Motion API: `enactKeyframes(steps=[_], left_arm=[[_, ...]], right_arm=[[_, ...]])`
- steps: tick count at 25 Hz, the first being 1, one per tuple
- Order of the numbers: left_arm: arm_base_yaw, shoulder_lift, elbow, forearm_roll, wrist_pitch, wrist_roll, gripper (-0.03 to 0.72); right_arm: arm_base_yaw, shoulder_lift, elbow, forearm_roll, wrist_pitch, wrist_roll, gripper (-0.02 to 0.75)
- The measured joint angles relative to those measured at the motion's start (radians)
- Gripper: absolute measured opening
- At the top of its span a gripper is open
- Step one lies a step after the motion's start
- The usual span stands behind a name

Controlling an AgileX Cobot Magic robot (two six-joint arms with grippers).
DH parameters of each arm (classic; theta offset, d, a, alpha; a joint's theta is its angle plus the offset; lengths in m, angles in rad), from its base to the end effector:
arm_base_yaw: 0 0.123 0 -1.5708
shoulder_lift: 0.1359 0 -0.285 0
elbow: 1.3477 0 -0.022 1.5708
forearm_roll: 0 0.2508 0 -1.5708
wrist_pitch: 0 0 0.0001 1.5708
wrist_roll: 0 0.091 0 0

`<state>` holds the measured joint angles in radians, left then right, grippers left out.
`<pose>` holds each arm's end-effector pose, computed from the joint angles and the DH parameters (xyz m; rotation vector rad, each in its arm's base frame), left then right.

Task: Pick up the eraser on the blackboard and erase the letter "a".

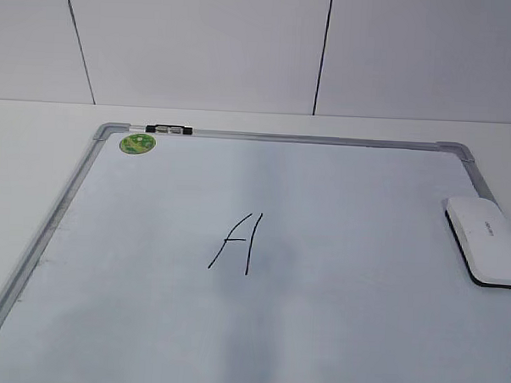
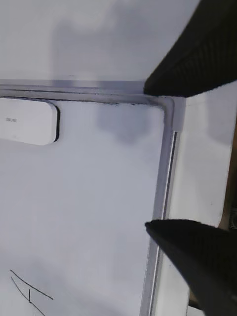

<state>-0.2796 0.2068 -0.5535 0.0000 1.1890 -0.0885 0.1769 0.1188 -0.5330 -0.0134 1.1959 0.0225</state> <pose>0.0155 -0.0044 0.2817 0.2226 2.3225 -0.1845 0.0036 -0.0005 0.2763 -0.1738 2.2601 0.0890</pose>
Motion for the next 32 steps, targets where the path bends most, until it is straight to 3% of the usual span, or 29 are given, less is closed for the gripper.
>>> enactKeyframes(steps=[22, 28, 32], left_arm=[[0.000, -0.053, 0.041, 0.011, -0.084, 0.000, 0.484], [0.000, -0.053, 0.041, 0.011, -0.084, 0.000, 0.485], [0.000, -0.053, 0.041, 0.013, -0.084, 0.000, 0.485]], right_arm=[[0.000, 0.000, 0.035, -0.002, -0.049, 0.000, 0.593], [0.000, 0.000, 0.035, -0.005, -0.049, 0.000, 0.669], [0.000, 0.000, 0.035, -0.007, -0.049, 0.000, 0.679]])
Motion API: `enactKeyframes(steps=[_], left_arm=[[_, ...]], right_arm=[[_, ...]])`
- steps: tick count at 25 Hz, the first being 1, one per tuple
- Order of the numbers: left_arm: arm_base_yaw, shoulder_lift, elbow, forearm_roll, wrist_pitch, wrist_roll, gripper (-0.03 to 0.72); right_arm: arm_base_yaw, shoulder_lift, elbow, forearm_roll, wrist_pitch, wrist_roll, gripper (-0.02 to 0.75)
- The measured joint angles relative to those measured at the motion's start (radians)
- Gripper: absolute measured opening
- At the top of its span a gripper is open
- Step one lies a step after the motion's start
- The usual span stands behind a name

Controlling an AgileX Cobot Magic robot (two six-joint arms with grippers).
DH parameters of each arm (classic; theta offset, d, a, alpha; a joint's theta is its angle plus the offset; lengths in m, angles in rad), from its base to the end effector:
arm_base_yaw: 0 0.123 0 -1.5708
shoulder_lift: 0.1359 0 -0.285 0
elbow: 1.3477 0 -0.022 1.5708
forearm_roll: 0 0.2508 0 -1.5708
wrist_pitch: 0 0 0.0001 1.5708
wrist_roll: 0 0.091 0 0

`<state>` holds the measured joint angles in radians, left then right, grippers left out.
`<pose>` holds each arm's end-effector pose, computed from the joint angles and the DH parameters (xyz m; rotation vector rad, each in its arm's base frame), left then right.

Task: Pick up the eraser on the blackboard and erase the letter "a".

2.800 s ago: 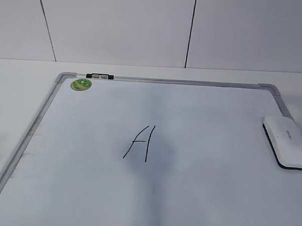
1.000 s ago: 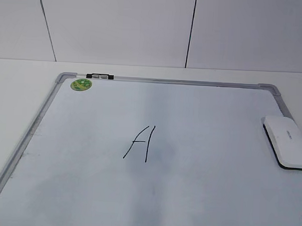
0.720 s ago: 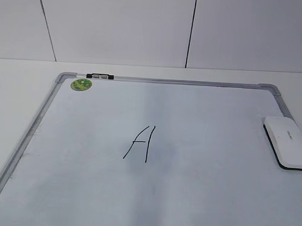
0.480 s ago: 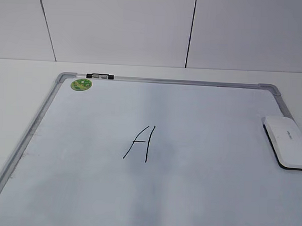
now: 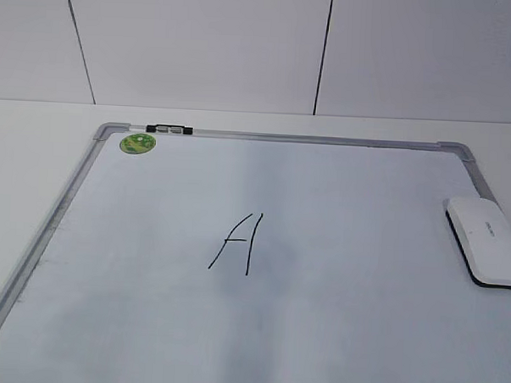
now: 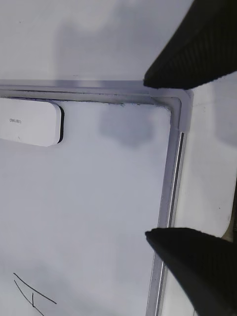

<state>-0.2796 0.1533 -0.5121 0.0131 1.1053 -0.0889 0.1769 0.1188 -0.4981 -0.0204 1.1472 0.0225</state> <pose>0.0152 -0.0032 0.2765 0.2131 2.2262 -0.1848 0.0091 -0.0001 0.2699 -0.1732 2.2459 0.0816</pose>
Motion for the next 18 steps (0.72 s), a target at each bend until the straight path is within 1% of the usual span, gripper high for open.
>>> enactKeyframes(steps=[5, 13, 18], left_arm=[[0.000, 0.000, 0.000, -0.002, 0.000, 0.000, 0.485], [0.000, 0.000, 0.000, -0.004, 0.000, 0.000, 0.485], [0.000, 0.000, 0.000, -0.004, 0.000, 0.000, 0.485]], right_arm=[[0.000, 0.000, 0.000, 0.000, 0.000, 0.000, 0.671], [0.000, 0.000, 0.000, -0.001, -0.002, 0.000, 0.547], [0.000, 0.000, 0.000, -0.001, -0.002, 0.000, 0.528]])
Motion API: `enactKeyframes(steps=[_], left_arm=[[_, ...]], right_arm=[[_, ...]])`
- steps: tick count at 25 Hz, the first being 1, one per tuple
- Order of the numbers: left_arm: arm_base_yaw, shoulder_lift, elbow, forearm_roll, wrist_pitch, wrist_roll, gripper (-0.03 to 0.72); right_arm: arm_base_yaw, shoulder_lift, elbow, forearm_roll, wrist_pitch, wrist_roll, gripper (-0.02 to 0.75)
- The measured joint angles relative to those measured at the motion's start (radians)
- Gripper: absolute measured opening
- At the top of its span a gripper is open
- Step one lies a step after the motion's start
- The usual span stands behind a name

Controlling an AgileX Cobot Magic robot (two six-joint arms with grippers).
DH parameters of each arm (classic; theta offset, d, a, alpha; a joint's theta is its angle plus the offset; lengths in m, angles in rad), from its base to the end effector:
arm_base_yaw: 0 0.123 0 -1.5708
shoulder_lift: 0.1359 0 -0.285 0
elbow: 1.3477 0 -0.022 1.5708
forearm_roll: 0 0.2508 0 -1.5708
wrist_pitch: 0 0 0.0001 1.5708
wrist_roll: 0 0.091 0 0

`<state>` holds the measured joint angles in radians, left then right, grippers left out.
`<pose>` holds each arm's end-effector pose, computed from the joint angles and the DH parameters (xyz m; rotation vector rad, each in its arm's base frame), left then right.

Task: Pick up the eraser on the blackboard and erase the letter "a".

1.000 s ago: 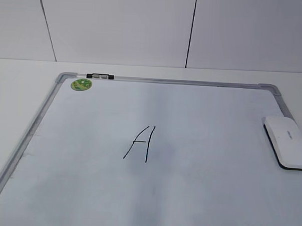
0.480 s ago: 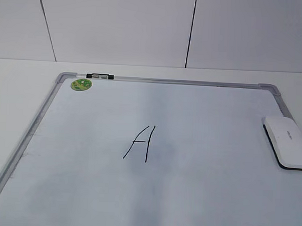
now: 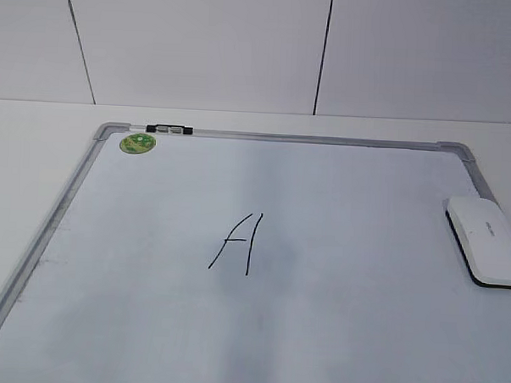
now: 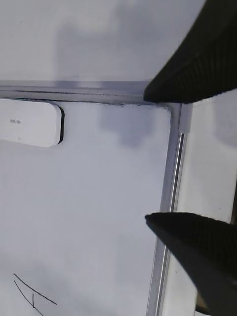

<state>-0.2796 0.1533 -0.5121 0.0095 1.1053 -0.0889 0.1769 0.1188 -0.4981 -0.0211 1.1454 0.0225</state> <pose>0.0151 -0.0035 0.2765 0.2131 2.2266 -0.1892 0.0092 -0.0001 0.2701 -0.1730 2.2441 0.0809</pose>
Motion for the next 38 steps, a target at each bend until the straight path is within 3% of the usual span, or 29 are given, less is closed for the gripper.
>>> enactKeyframes(steps=[23, 33, 38], left_arm=[[0.002, -0.143, 0.002, -0.009, 0.006, 0.000, 0.475], [0.129, -0.143, 0.002, -0.009, 0.006, 0.000, 0.463], [0.188, -0.143, 0.002, -0.009, 0.006, 0.000, 0.451]], right_arm=[[-0.010, -0.136, 0.000, -0.002, 0.000, 0.000, 0.526], [-0.174, -0.137, 0.000, -0.002, 0.000, 0.000, 0.526], [-0.215, -0.137, 0.000, -0.002, 0.000, 0.000, 0.526]])
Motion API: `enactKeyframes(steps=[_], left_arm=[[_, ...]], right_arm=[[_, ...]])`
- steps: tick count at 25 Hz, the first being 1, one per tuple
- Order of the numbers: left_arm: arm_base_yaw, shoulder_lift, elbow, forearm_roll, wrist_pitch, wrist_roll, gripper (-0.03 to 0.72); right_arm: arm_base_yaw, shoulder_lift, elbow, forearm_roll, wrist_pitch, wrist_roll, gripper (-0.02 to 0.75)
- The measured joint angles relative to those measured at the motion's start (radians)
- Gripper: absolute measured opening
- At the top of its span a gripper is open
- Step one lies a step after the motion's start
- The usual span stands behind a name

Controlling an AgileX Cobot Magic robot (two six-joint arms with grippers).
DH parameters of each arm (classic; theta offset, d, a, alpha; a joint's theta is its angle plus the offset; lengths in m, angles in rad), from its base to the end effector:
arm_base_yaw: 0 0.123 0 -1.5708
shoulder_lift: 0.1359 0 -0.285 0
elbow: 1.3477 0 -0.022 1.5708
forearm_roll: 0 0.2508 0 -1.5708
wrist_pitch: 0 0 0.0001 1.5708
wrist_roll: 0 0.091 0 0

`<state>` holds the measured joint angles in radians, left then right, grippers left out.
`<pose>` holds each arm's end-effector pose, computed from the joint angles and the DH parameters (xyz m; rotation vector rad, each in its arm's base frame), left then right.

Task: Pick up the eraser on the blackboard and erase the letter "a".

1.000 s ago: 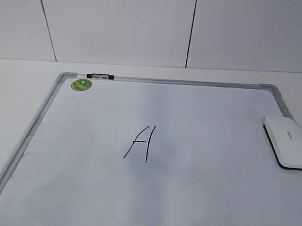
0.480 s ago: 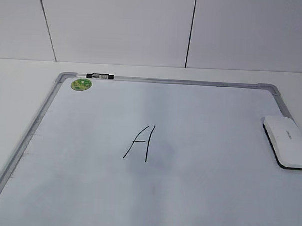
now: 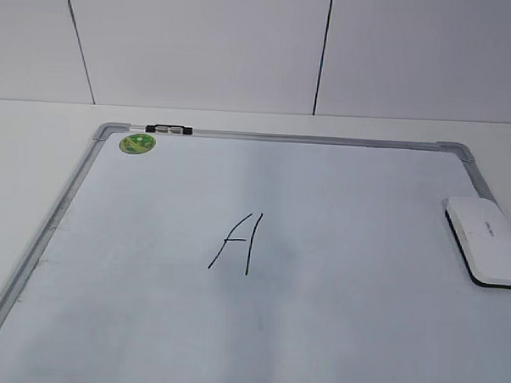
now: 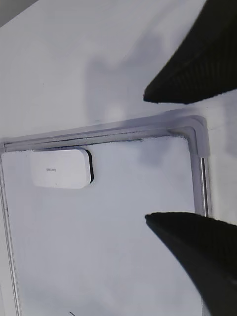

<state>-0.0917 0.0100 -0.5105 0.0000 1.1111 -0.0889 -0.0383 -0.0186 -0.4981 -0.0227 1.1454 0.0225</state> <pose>-0.0067 0.0006 0.2762 0.0029 2.0961 -0.1092 -0.0112 -0.0015 0.2699 0.0667 2.1112 -0.0369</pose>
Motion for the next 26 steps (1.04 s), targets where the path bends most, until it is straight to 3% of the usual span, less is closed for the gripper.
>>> enactKeyframes(steps=[6, 26], left_arm=[[0.031, 0.000, 0.000, 0.000, 0.000, 0.000, 0.421], [0.032, 0.000, 0.000, 0.000, 0.000, 0.000, 0.396]], right_arm=[[-0.024, 0.000, 0.000, 0.000, 0.000, 0.000, 0.526], [-0.026, 0.000, 0.000, 0.000, 0.000, 0.000, 0.526]])
